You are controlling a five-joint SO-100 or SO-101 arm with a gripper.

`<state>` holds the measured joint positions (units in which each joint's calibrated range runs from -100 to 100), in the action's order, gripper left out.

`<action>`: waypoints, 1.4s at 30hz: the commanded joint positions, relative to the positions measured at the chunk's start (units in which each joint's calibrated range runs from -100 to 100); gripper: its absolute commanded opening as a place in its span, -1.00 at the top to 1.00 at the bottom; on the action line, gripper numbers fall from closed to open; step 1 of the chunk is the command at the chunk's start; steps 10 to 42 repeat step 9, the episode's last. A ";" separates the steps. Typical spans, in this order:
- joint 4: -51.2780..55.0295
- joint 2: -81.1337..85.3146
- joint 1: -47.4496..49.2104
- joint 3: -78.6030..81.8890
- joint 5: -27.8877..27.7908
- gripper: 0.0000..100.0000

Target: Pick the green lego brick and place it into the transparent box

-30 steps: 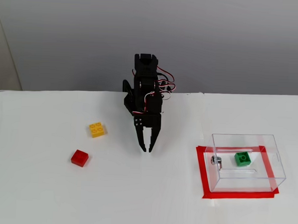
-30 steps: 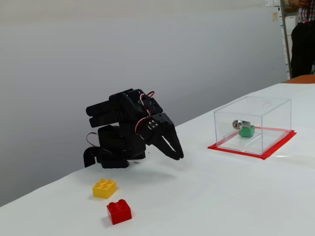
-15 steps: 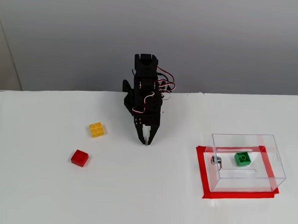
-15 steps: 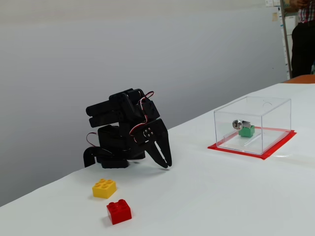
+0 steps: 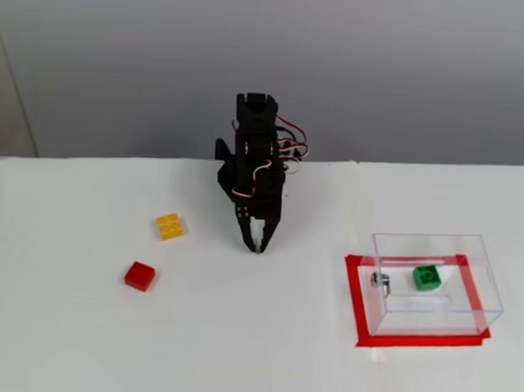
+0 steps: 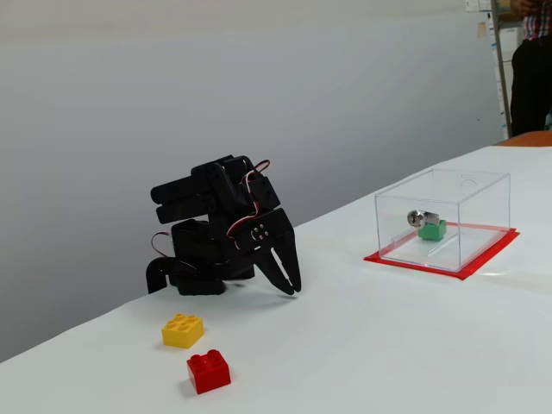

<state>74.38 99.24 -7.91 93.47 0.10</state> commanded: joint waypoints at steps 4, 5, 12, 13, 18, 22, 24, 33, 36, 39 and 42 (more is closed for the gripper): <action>0.38 0.51 -0.26 -1.33 -0.05 0.93; 0.38 0.51 -0.26 -1.33 -0.05 0.93; 0.38 0.51 -0.26 -1.33 -0.05 0.93; 0.38 0.51 -0.26 -1.33 -0.05 0.93; 0.38 0.51 -0.26 -1.33 -0.05 0.93; 0.38 0.51 -0.26 -1.33 -0.05 0.93; 0.38 0.51 -0.26 -1.33 -0.05 0.93; 0.38 0.51 -0.26 -1.33 -0.05 0.93; 0.38 0.51 -0.26 -1.33 -0.05 0.93; 0.38 0.51 -0.26 -1.33 -0.05 0.93; 0.38 0.51 -0.26 -1.33 -0.05 0.93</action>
